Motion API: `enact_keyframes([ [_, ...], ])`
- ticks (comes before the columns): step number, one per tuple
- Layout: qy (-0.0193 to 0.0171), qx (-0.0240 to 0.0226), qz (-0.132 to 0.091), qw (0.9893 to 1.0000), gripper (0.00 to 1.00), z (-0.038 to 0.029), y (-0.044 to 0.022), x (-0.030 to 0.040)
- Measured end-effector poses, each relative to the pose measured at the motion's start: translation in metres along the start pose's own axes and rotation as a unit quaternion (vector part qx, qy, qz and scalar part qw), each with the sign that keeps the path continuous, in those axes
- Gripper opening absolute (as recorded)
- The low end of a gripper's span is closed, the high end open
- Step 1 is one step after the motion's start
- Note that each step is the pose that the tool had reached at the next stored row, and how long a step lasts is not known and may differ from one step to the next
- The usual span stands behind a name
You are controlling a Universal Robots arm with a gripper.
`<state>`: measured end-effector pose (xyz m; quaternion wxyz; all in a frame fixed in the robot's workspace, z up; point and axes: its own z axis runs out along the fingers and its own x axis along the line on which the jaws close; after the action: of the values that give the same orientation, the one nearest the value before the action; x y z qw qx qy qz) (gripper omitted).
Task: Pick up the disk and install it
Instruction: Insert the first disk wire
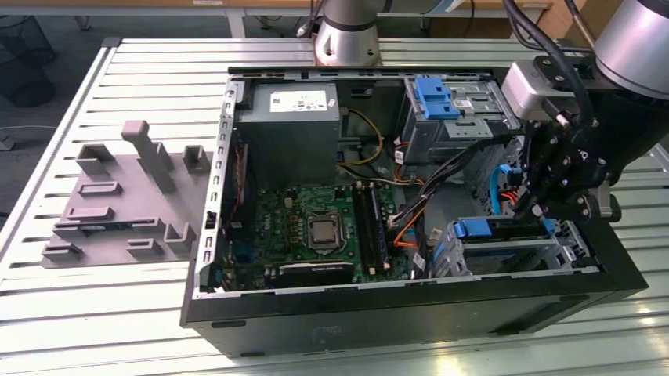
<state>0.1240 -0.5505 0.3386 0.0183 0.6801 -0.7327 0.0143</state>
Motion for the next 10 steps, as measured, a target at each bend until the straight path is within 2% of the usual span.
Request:
enact_keyframes([
  [10,-0.0002,-0.0003,0.000,1.0000,0.16,0.0011,-0.0012,0.0000],
])
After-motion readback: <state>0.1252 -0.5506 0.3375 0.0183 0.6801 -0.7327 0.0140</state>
